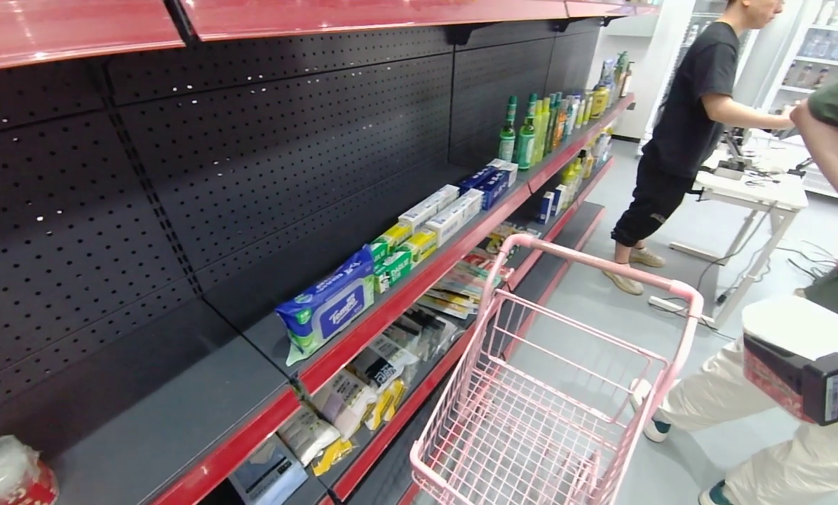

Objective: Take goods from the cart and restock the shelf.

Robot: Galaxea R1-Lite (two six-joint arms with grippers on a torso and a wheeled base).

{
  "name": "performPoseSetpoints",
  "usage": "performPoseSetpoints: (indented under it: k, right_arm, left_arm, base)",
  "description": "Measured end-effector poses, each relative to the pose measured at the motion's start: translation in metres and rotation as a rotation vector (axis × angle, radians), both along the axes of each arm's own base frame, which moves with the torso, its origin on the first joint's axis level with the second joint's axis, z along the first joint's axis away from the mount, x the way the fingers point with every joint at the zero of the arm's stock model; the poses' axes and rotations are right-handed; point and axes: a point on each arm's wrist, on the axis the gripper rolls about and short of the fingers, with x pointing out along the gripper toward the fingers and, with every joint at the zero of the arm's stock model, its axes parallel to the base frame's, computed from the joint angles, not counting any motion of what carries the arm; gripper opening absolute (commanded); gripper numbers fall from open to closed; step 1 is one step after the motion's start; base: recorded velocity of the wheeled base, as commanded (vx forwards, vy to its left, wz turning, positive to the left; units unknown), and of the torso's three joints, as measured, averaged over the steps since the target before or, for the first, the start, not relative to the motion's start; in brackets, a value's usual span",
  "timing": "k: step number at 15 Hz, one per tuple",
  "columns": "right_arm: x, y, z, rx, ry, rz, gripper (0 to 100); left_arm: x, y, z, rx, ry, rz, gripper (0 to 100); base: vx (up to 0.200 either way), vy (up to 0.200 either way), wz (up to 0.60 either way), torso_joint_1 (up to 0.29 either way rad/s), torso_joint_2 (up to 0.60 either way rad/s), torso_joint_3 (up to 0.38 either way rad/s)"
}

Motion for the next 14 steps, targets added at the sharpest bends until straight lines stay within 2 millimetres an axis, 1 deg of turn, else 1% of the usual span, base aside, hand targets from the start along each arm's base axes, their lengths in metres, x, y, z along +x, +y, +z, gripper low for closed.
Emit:
performPoseSetpoints:
  k: [14]
  right_arm:
    - [-0.0027,0.0001,-0.0005,-0.012,-0.004,0.007,0]
  left_arm:
    - [0.0000,0.0000,0.0000,0.000,0.000,0.000,100]
  base:
    - [0.000,0.000,0.60,0.001,0.00,0.002]
